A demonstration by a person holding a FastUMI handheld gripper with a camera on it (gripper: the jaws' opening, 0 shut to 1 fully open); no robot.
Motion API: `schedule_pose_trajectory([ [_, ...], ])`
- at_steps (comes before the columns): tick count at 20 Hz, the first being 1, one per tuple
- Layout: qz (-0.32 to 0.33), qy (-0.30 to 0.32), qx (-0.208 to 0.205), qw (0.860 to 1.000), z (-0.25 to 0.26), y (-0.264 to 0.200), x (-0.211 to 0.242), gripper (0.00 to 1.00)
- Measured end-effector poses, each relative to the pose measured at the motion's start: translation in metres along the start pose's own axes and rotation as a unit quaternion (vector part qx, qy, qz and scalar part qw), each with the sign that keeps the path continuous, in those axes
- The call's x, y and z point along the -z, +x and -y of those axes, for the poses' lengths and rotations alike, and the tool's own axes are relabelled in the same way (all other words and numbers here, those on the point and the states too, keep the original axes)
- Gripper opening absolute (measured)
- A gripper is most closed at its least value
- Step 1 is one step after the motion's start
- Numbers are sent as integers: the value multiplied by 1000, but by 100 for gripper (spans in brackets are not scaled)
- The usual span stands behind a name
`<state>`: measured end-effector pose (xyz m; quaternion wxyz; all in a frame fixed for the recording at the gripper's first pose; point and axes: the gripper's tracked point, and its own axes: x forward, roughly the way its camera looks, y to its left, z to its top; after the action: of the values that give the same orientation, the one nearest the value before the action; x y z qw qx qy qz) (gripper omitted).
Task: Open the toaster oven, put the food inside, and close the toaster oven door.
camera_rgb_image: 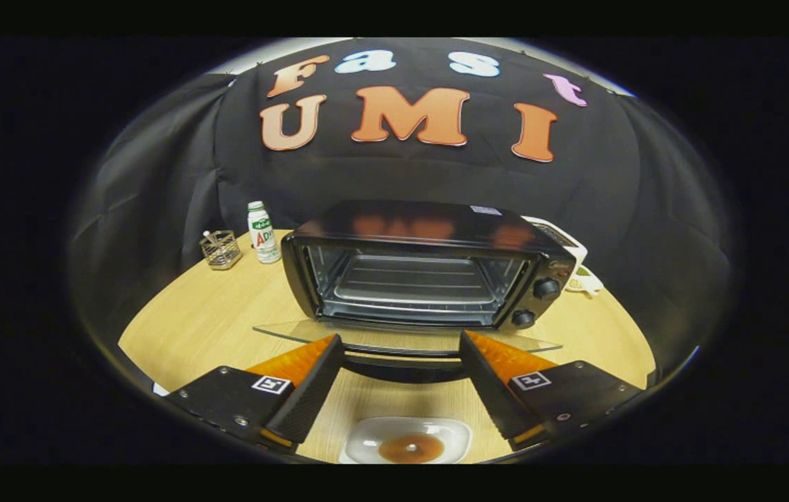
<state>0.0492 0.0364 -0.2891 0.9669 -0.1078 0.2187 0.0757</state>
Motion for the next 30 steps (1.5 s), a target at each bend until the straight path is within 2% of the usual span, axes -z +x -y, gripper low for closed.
schedule_pose_trajectory([
  [9, 26, -3, 5, 1000, -5, -1, 58, 99],
  [15, -10, 23, 5, 1000, -2, 14, 109, 99],
  [21, -5, -8, 7, 1000, -1, 13, 106, 99],
  [25, -36, 17, 6, 999, 5, 9, 121, 99],
  [30, -1, 57, 16, 998, 19, -20, 88, 99],
])
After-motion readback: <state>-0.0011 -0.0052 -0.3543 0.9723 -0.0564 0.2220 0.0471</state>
